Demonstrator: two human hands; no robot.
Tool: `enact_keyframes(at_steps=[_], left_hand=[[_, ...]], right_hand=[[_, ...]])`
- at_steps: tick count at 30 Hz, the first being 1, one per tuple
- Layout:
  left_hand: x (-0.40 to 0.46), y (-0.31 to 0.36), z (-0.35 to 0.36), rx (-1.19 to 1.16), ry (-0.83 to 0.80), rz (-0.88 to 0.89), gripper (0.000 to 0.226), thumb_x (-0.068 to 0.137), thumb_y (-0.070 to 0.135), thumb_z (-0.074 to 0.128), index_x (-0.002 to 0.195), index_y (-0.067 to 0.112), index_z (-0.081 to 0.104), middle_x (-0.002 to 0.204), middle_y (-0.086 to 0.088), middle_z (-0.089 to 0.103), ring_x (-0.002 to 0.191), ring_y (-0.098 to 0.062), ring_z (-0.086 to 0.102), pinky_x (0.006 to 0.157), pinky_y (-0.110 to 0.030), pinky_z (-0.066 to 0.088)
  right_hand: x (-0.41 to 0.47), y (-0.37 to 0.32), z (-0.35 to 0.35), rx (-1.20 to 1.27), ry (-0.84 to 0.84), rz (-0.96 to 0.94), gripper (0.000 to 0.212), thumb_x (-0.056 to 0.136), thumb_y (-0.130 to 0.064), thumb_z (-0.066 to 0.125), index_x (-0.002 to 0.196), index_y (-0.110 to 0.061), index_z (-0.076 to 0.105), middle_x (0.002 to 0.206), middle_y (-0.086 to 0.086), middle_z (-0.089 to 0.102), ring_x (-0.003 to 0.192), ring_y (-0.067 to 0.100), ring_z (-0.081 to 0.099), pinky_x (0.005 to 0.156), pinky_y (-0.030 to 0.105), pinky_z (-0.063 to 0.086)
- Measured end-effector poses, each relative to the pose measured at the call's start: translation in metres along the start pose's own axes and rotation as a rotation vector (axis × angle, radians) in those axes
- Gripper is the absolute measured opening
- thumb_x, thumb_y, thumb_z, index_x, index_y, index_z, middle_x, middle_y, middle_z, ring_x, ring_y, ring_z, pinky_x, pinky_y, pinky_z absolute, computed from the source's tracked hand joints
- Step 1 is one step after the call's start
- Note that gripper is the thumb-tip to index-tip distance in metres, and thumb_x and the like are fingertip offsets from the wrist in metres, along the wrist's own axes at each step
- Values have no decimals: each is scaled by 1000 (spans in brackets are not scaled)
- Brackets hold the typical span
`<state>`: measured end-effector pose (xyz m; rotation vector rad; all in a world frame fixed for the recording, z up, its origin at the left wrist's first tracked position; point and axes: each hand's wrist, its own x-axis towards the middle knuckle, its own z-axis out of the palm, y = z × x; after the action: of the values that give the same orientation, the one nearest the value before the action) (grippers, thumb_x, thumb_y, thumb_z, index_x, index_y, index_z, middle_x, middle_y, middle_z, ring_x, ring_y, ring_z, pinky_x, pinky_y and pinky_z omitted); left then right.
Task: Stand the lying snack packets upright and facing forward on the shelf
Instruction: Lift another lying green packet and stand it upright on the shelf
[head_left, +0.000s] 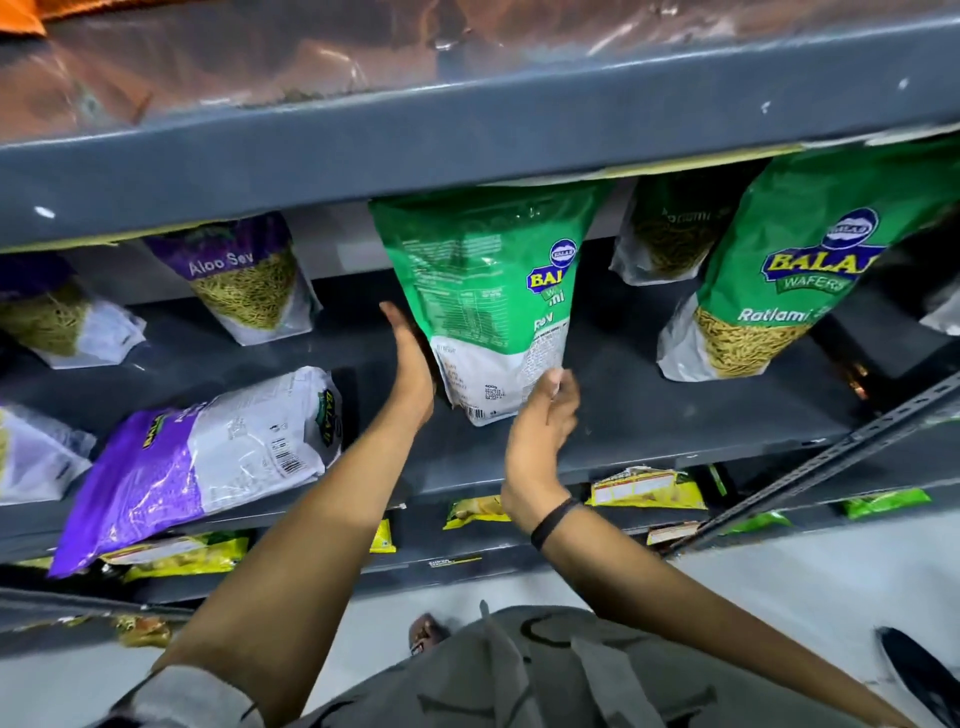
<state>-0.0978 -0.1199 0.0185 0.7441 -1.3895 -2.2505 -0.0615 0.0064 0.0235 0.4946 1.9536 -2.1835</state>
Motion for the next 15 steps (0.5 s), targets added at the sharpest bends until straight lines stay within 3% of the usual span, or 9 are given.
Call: enact_keyframes(at_steps=[1, 4, 6, 9, 12, 15], left_hand=[[3, 0, 3, -7, -5, -21, 75, 88, 67, 6, 111, 24, 63, 116, -2, 68, 110, -20, 62, 99, -35, 46], [0, -6, 9, 6, -30, -68, 67, 97, 54, 14, 128, 10, 53, 129, -12, 59, 102, -19, 67, 79, -26, 56], [-8, -10, 9, -30, -28, -82, 67, 96, 56, 13, 127, 14, 55, 132, -9, 56, 104, -18, 64, 89, -28, 52], [-35, -17, 11, 7, 7, -77, 63, 93, 60, 8, 110, 32, 61, 126, 7, 56, 114, -11, 55, 103, -30, 38], [-70, -32, 13, 95, 54, -64, 54, 94, 58, 11, 117, 34, 54, 124, 10, 58, 114, -6, 54, 97, -28, 40], [-94, -46, 16, 159, 43, -19, 54, 96, 52, 15, 125, 27, 54, 123, 11, 60, 116, -6, 55, 96, -30, 41]], right_hand=[[-5, 2, 1, 12, -59, 30, 53, 99, -43, 30, 146, -19, 29, 153, 9, 28, 143, 21, 23, 116, 33, 17], [-4, 0, 5, 21, -140, 21, 54, 99, -44, 28, 148, -21, 25, 155, 6, 21, 144, 15, 18, 117, 31, 15], [7, -6, 5, 13, -144, 1, 53, 99, -43, 29, 147, -18, 28, 154, 9, 25, 143, 17, 21, 118, 31, 18], [32, -14, 0, 66, -184, -2, 48, 100, -38, 31, 139, -13, 40, 146, 13, 41, 135, 25, 39, 116, 40, 30], [56, -30, -4, 48, -260, 38, 43, 100, -35, 34, 128, -7, 50, 121, 5, 57, 110, 20, 56, 97, 30, 44], [74, -42, -8, 85, -389, 83, 35, 101, -23, 38, 118, 1, 56, 96, 10, 65, 83, 19, 65, 78, 29, 53]])
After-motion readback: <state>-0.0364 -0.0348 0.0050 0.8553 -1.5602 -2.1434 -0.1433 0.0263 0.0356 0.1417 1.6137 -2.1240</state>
